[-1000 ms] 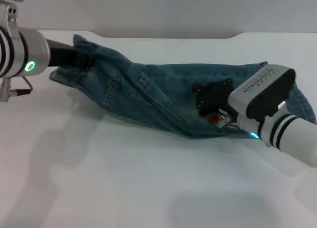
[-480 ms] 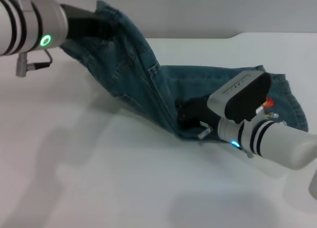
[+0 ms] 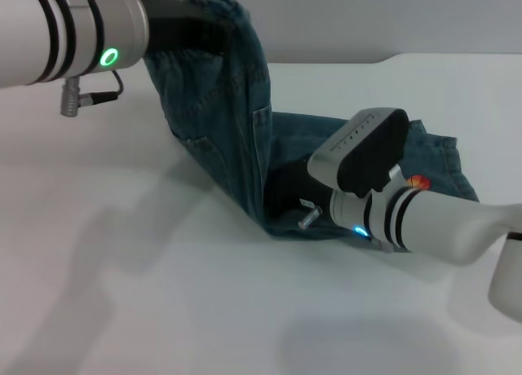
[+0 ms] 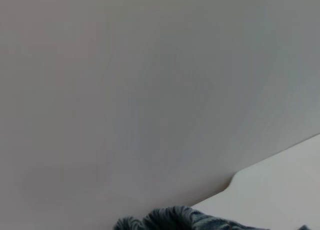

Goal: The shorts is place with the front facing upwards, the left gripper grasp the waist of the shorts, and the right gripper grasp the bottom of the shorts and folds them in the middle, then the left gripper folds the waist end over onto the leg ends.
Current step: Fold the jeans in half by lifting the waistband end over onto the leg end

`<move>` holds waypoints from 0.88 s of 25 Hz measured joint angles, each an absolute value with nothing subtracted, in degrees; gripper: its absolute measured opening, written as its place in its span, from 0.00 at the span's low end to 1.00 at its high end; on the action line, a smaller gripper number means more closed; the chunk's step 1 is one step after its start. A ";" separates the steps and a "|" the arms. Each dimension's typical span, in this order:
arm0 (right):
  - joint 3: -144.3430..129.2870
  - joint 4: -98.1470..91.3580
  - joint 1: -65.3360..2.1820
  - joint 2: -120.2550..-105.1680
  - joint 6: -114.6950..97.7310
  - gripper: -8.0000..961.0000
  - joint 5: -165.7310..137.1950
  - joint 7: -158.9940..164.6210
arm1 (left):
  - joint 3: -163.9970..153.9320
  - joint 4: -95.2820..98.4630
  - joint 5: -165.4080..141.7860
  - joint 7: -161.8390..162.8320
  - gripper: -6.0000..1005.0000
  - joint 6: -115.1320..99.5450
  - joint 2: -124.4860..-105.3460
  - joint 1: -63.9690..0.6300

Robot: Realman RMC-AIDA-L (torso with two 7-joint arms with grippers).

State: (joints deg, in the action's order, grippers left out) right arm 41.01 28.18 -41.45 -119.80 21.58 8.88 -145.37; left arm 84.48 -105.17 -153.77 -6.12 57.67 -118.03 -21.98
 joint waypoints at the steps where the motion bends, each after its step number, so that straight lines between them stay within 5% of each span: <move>1: 41.01 28.14 -41.75 -119.80 21.18 0.04 8.88 -145.34 | 84.41 -105.17 -153.40 -6.16 0.13 57.56 -118.02 -21.97; 12: 38.74 28.30 -43.44 -119.87 20.73 0.04 11.00 -145.29 | 82.66 -107.43 -150.97 -7.72 0.11 56.87 -118.04 -21.10; 22: 48.33 29.87 -34.41 -119.29 24.11 0.05 10.57 -150.08 | 83.34 -108.32 -150.90 -8.89 0.11 56.85 -117.96 -19.38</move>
State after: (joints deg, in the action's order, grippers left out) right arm 48.33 29.87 -34.41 -119.29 24.11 10.57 -150.08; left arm 83.34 -108.32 -150.90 -8.89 56.85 -117.96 -19.37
